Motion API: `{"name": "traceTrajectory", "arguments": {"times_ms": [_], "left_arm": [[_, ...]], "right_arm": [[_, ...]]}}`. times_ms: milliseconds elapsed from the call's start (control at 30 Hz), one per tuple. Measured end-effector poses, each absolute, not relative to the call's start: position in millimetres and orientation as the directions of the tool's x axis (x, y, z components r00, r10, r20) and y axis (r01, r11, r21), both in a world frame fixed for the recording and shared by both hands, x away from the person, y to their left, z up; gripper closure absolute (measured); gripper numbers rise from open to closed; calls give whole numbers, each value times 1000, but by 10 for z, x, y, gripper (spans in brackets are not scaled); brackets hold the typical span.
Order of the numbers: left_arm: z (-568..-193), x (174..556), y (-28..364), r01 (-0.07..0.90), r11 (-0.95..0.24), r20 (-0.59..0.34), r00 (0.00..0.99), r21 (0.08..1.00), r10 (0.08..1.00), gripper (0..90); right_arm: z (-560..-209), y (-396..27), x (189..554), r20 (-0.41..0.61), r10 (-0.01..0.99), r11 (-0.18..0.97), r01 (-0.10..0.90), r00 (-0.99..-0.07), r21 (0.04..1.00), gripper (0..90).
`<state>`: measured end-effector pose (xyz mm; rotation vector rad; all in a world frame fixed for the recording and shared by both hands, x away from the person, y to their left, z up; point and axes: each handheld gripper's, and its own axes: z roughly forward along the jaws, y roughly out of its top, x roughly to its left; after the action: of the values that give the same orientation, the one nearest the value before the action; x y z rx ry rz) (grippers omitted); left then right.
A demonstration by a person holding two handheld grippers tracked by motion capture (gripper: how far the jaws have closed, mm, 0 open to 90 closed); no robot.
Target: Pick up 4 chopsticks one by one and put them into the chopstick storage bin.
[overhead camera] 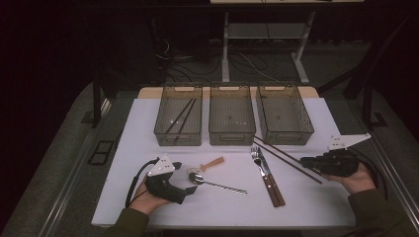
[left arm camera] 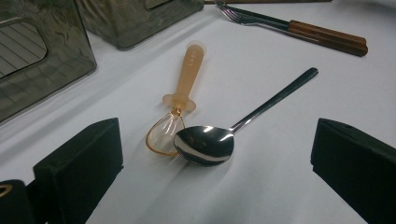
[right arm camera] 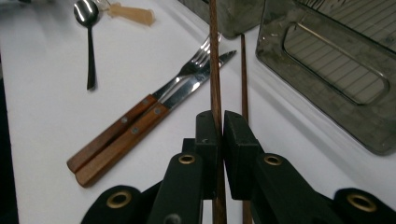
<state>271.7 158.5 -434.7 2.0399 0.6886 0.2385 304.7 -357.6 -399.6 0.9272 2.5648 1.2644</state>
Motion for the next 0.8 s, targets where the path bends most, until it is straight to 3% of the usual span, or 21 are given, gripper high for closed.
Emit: {"name": "traceTrajectory", "arguments": {"times_ms": [800], "left_arm": [[-4354,2718,1568,375,-402,-103,825,835,556,13]], "right_arm": [[-3772,-2887,3168,161,571,433,462,-805,774,844]]}}
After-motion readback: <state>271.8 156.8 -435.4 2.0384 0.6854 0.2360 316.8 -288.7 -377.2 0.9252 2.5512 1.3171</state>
